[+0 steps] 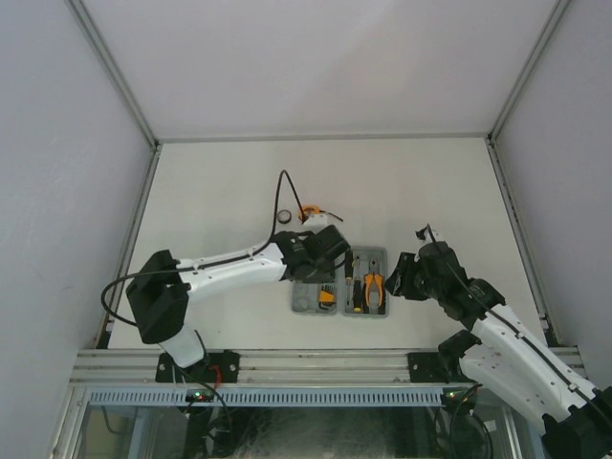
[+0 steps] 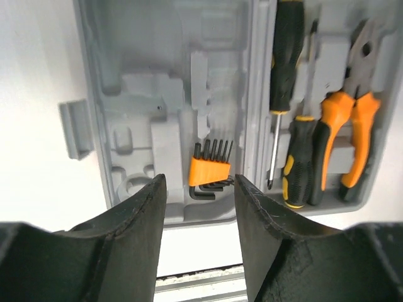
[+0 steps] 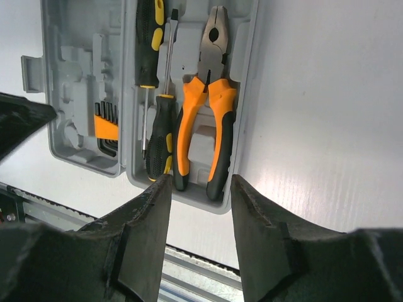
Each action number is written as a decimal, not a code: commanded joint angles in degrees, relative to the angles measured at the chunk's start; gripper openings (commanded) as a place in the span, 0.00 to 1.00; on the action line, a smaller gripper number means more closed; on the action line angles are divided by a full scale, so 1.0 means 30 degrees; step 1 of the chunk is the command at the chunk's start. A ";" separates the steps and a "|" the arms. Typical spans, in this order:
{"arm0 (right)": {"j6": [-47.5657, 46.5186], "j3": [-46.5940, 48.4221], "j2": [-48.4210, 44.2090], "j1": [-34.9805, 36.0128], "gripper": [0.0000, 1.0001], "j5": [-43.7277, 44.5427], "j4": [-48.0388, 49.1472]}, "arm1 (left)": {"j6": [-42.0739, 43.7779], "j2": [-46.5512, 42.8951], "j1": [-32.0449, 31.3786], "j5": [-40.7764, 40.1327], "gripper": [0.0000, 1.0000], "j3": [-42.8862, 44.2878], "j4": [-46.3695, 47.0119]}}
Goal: Sort the tools into containers
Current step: Place the wrench in the storage box.
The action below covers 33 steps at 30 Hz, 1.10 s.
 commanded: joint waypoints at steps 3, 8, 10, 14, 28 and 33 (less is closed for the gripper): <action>0.0051 0.0264 -0.0348 -0.0169 0.43 -0.0125 0.0169 | 0.3261 -0.2433 0.2204 -0.1103 0.53 0.1641 -0.0140; 0.0515 0.0598 -0.0691 -0.0171 0.43 0.0219 -0.0265 | 0.5166 -0.3452 0.5048 -0.1098 0.53 0.1465 -0.0230; 0.0766 0.0710 -0.0883 -0.0190 0.43 0.0334 -0.0392 | 0.5776 -0.3472 0.6244 -0.1102 0.53 0.1466 -0.0252; 0.1188 0.0740 -0.1154 -0.0201 0.43 0.0209 -0.0518 | 0.7052 -0.2749 0.8745 -0.0128 0.52 0.1464 0.0380; 0.1319 0.0741 -0.1532 -0.0200 0.43 -0.0041 -0.1362 | 0.9196 0.3111 1.1525 0.2291 0.47 0.5285 0.1474; 0.1198 0.0736 -0.1479 -0.0201 0.43 0.0021 -0.1351 | 0.9537 0.4701 1.2062 0.2540 0.44 0.6558 0.1359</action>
